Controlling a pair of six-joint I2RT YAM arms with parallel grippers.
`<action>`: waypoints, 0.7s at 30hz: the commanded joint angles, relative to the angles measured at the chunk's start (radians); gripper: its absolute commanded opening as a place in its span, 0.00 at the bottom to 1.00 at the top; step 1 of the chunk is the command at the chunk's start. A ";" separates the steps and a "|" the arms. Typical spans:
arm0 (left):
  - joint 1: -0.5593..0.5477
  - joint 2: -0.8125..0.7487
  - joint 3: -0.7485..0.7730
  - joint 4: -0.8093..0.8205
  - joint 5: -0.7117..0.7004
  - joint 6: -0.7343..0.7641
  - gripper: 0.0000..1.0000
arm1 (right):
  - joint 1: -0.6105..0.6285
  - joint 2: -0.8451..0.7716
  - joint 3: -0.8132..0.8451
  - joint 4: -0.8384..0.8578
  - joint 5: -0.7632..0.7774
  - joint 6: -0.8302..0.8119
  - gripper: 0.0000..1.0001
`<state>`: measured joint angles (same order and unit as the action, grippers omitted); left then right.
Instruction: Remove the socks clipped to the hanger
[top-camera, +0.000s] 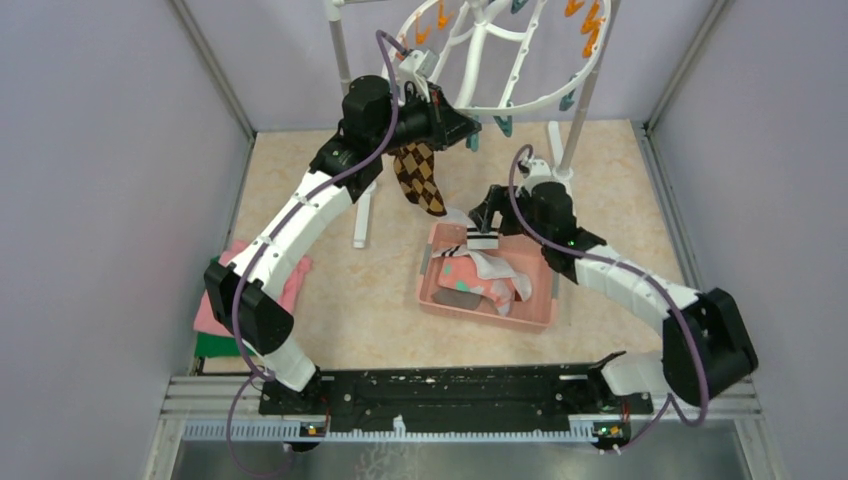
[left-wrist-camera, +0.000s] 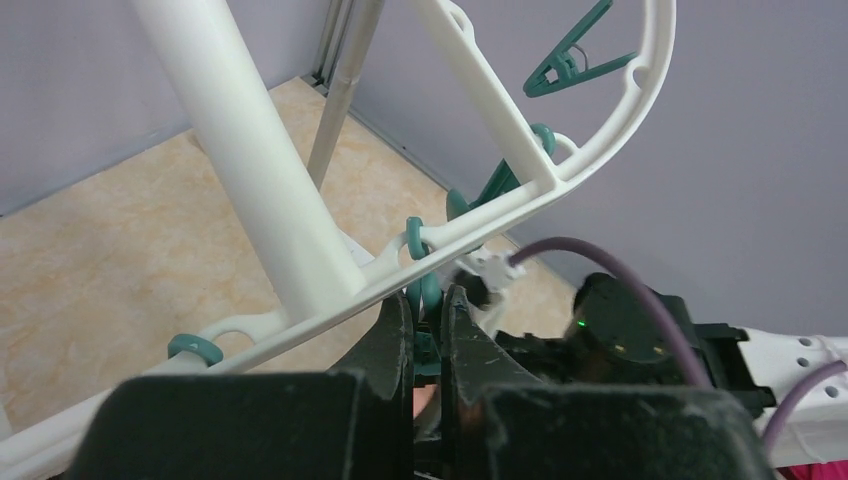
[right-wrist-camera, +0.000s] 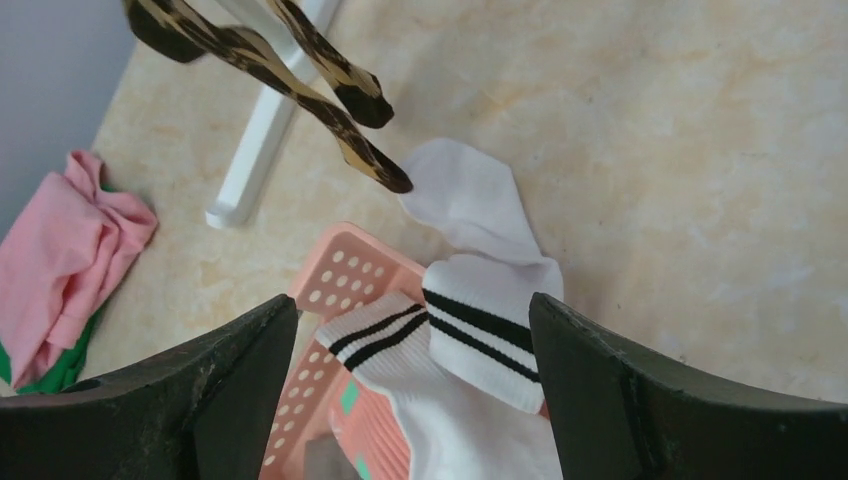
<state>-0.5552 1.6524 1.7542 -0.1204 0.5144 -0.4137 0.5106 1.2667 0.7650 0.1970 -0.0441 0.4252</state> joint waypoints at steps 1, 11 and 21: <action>-0.010 -0.024 0.031 0.067 0.029 0.028 0.00 | -0.086 0.128 0.155 -0.084 -0.127 0.072 0.86; -0.010 -0.027 0.028 0.068 0.030 0.022 0.00 | -0.190 0.604 0.486 -0.254 -0.313 0.097 0.84; -0.006 -0.026 0.034 0.070 0.030 0.023 0.00 | -0.188 0.795 0.573 -0.295 -0.406 0.098 0.70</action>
<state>-0.5552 1.6524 1.7542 -0.1200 0.5110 -0.4137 0.3138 2.0178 1.3067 -0.0559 -0.3904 0.5247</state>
